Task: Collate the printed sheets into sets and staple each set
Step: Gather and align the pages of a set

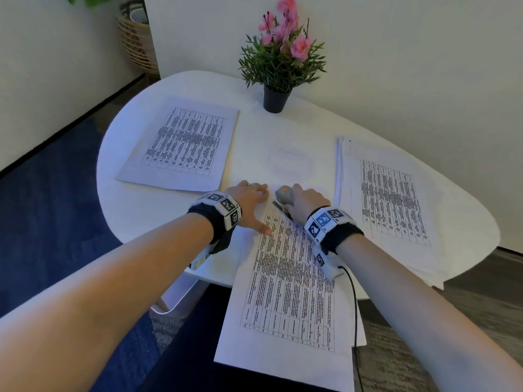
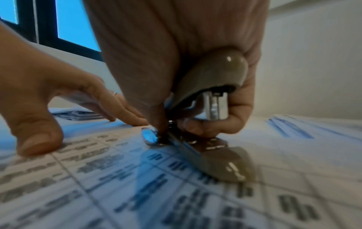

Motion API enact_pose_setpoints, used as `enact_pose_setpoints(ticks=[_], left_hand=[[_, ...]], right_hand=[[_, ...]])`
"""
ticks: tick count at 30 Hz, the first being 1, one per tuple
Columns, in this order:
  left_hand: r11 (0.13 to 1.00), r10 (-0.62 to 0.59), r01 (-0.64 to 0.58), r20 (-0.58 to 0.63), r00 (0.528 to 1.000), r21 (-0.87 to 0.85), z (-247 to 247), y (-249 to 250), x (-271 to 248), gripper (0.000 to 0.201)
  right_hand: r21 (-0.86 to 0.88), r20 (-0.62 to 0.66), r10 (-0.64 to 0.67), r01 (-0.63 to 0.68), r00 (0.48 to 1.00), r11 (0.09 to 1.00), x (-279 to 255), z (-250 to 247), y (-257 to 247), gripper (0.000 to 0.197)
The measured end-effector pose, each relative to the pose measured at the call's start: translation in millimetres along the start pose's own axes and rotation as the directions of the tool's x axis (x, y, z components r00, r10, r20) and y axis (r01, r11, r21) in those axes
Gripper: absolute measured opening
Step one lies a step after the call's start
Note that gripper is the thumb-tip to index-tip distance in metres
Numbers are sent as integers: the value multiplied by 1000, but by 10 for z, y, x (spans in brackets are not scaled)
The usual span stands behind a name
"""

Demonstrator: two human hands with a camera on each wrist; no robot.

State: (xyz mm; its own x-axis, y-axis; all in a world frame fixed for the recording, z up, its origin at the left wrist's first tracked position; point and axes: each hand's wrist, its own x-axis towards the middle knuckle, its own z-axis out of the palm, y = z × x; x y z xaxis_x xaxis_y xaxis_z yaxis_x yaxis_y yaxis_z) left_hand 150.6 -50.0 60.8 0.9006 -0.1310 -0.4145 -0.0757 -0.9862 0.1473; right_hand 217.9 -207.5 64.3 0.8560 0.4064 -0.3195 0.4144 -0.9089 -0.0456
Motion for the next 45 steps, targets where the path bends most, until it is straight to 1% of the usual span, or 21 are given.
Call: enact_pose_setpoints(ticks=[3,5,6,8,10,11,13,15,16,18,20,23,26,28,30,33,35,38,40,43,45], left_hand=[[1000,1,-1,1,1000,5,0,15,-15,109],[1000,3,-3,-1,1000,10,16,30,-27,105],[1000,3,-3,-3,1000,8,17,39,-40,103],[1000,-1,1,-5,1000,7,1,63,-65,101],[1000,0,0,-6,1000,26,-38,92,-83,100],[999,2,-2,-5,1000,35,-53,107,-85,100],[999,0,0,-1,1000,38,-64,119,-81,100],[1000,-3,3,-5,1000,30,-66,119,-94,99],[1000,-1,1,-10,1000,25,-65,118,-101,99],[1000,9,-9,-26,1000,20,-62,117,-100,97],[1000,17,-16,-40,999,11,-58,113,-95,97],[1000,23,-24,-31,999,-12,-20,88,-104,100],[999,18,-20,-30,999,-47,44,61,-95,100],[999,18,-20,-40,999,-43,55,57,-91,98],[998,16,-19,-48,999,-53,46,67,-93,96],[996,1,-6,-48,999,-89,67,69,-101,95],[995,-11,6,-55,998,-104,100,84,-108,92],[994,-55,50,-44,998,-100,112,107,-151,90],[992,-68,62,-55,996,-107,110,102,-178,89],[977,-105,81,-117,987,-195,148,57,-190,97],[960,-132,86,-163,978,-266,177,20,-196,104]], right_hand=[[63,-34,81,-79,996,995,-21,20,-112,27],[165,-22,112,-107,993,981,-1,46,-169,16],[207,-29,123,-115,992,972,17,62,-198,22],[221,-49,133,-119,990,968,47,93,-249,32],[210,-47,125,-112,991,971,73,107,-259,31],[187,-45,122,-111,992,976,45,75,-258,27],[129,-48,120,-113,992,985,15,2,-221,6],[99,-60,125,-119,990,988,43,-23,-206,15],[122,-54,135,-128,989,984,58,-30,-220,11],[201,-17,172,-165,985,966,104,-1,-269,18],[236,-34,182,-169,983,957,147,20,-318,16],[254,-51,206,-187,977,949,182,33,-360,28],[242,-36,210,-195,977,950,189,17,-372,17],[222,-13,181,-174,983,959,180,-2,-387,18],[212,6,163,-161,987,964,182,-25,-383,13],[235,19,131,-132,991,963,144,-54,-335,26],[247,44,87,-95,995,964,108,-72,-301,28],[235,-48,74,-60,996,970,146,-121,-268,25],[198,-75,63,-47,995,979,170,-148,-293,26],[195,-33,85,-77,996,978,157,-132,-311,29],[150,-25,88,-83,996,985,153,-79,-301,40]])
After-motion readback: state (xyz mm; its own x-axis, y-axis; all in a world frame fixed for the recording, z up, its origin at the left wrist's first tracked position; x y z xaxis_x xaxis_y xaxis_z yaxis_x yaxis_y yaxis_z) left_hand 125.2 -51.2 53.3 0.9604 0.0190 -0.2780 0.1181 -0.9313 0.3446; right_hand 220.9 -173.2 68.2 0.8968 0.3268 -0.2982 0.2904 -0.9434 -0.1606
